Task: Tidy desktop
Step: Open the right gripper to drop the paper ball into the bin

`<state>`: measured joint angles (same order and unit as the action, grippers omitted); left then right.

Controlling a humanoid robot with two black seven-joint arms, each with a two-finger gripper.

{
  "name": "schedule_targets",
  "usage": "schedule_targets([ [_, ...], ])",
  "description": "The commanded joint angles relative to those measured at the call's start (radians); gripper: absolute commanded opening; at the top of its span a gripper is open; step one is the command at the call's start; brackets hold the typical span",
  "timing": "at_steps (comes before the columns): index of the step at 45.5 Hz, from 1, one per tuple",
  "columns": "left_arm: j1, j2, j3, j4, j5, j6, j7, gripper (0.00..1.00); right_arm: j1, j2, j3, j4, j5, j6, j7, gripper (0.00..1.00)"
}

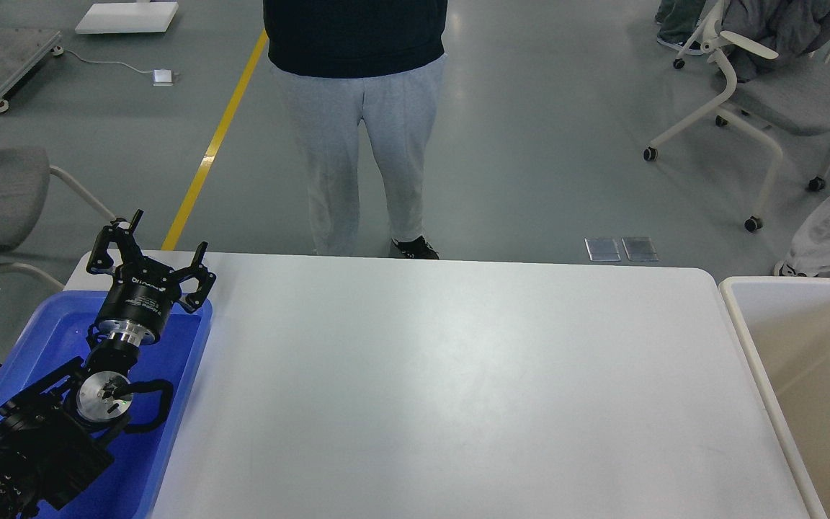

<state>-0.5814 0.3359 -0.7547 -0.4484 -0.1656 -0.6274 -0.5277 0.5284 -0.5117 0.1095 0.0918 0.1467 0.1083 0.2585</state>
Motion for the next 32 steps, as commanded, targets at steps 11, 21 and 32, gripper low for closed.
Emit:
schedule_targets([
  [11,0.000,0.000,0.000,-0.001,0.000,0.000,0.000,1.00,0.047,0.045,0.004,-0.073,0.001,-0.061,-0.007,1.00],
  [21,0.000,0.000,0.000,0.000,0.000,0.000,-0.001,1.00,0.044,0.035,0.004,-0.073,-0.001,-0.059,-0.007,1.00],
  [32,0.000,0.000,0.000,-0.001,0.000,0.000,0.000,1.00,0.047,0.047,-0.016,-0.073,-0.015,-0.062,-0.001,1.00],
])
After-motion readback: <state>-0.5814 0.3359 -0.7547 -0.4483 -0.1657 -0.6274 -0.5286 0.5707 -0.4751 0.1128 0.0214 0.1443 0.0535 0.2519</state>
